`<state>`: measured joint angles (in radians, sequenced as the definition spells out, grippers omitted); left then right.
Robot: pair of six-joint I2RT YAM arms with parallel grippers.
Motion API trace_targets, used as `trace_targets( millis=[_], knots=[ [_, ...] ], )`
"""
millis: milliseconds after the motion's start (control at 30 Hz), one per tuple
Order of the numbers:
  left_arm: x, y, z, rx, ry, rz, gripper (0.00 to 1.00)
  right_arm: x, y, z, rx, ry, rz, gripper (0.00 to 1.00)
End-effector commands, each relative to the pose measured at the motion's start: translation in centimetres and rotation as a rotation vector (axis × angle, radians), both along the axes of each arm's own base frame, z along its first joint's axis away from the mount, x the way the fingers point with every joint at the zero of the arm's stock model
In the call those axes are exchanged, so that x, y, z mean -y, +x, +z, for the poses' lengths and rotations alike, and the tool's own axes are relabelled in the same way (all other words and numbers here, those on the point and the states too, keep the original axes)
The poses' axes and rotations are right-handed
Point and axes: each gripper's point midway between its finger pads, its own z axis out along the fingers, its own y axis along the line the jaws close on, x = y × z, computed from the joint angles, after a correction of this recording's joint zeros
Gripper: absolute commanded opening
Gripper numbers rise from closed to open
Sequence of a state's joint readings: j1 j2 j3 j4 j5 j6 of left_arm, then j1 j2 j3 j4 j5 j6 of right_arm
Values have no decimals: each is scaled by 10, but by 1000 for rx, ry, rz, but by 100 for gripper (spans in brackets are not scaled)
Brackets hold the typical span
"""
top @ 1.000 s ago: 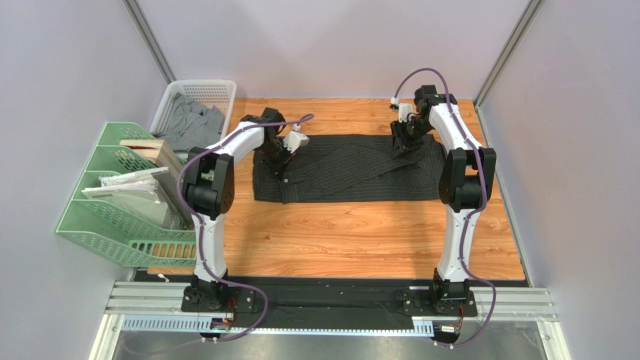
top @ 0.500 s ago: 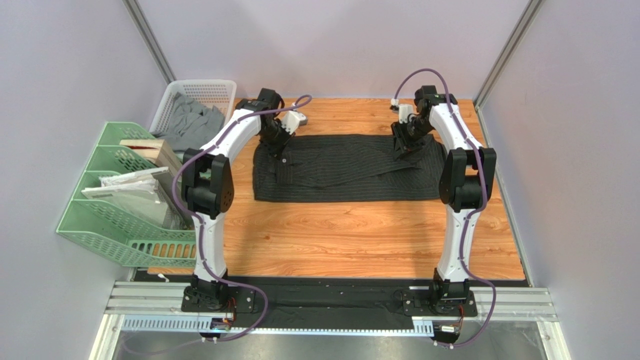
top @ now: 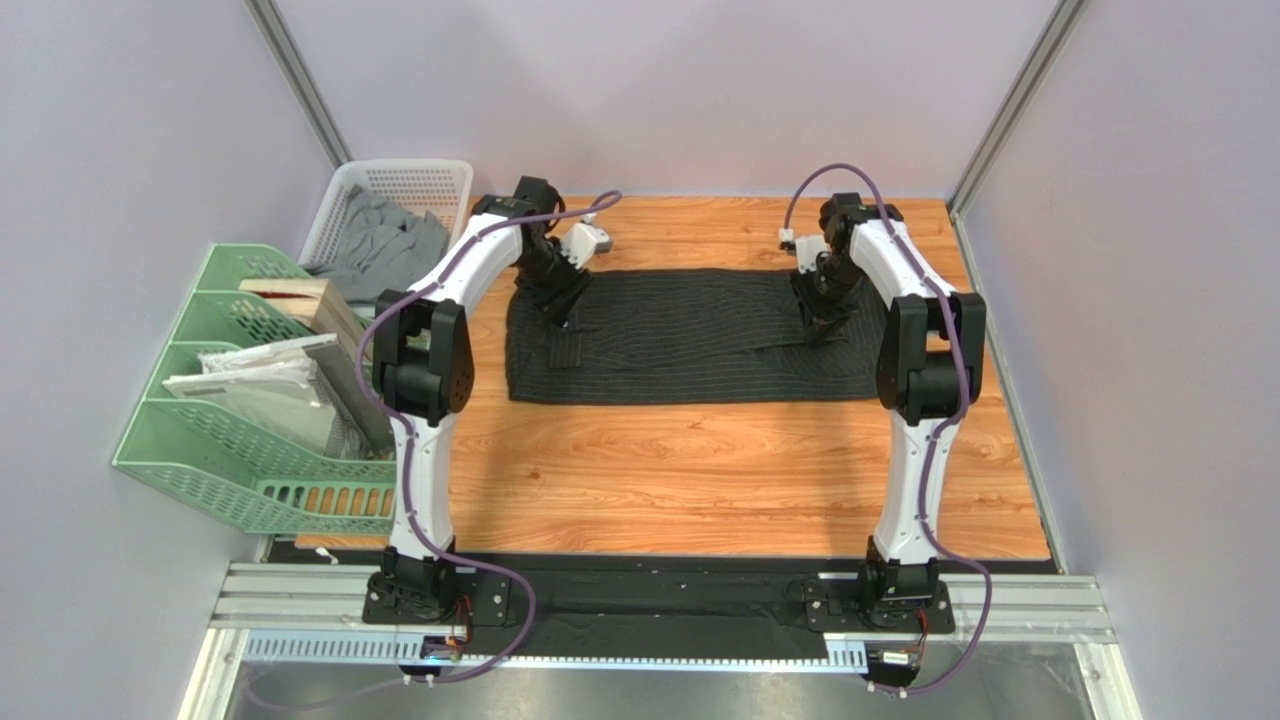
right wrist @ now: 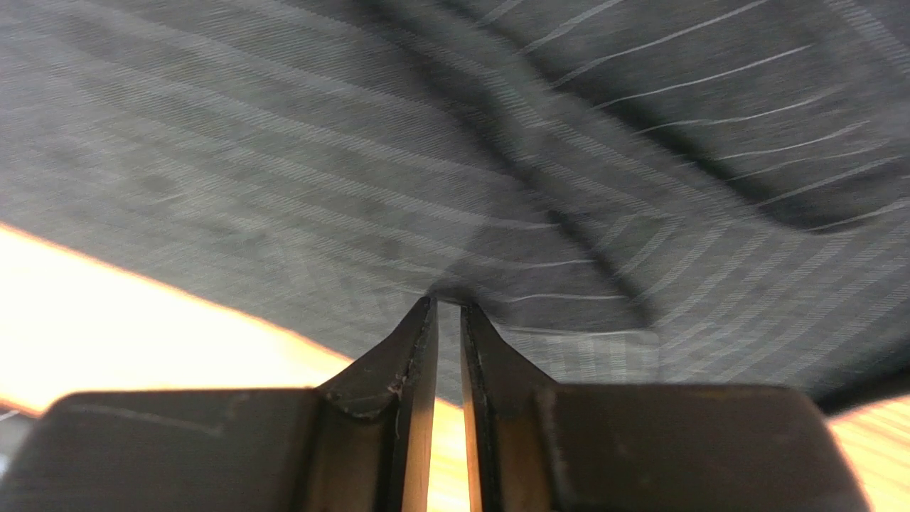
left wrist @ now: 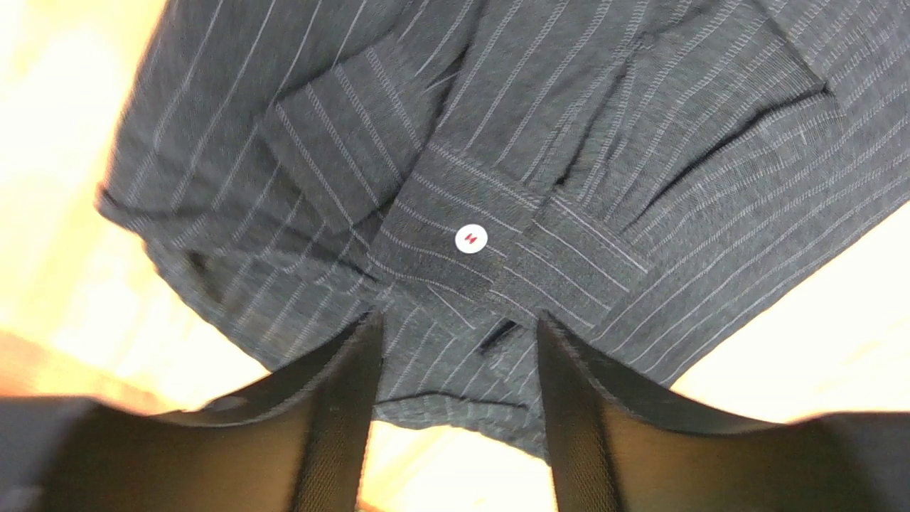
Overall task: Fold and stack the long sleeve shirts
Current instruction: Fold the shirt
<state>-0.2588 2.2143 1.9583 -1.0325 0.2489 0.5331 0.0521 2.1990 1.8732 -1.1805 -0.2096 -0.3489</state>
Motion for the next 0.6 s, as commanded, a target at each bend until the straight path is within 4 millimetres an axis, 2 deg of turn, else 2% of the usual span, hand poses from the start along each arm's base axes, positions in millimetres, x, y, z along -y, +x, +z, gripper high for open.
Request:
trace_targets(
  millis=[0,33,67,133,167,200,233,267,333,367,433,467,533,567],
  knots=[
    [11,12,12,90,118,-218,53,34,31,-20,67,-204,42,16],
    [12,16,8,95,135,-229,47,44,40,-26,72,-262,42,16],
    [12,16,-7,66,152,-237,44,48,44,-29,77,-283,46,16],
    [11,24,-8,72,200,-239,35,58,57,-37,83,-338,77,16],
    [8,17,-17,23,221,-248,34,59,61,-42,83,-356,97,16],
    [6,11,-21,-12,233,-256,25,63,68,-43,94,-380,102,15],
    [3,3,-25,-46,241,-264,19,65,79,-40,125,-397,117,15],
    [-1,-16,-33,-117,250,-267,15,67,85,-51,125,-414,128,15],
    [-5,-36,-39,-173,253,-267,7,67,98,-53,154,-452,156,15],
    [-8,-62,-43,-232,245,-273,5,65,110,-52,184,-461,158,15],
    [-6,-92,-47,-288,234,-284,0,52,129,-51,247,-465,182,15],
    [-2,-126,-48,-353,217,-290,0,47,145,-49,305,-467,182,15],
    [10,-163,-47,-418,177,-294,0,24,162,-44,382,-462,202,15],
    [26,-202,-42,-488,121,-294,0,15,169,-39,424,-451,182,14]
  ],
)
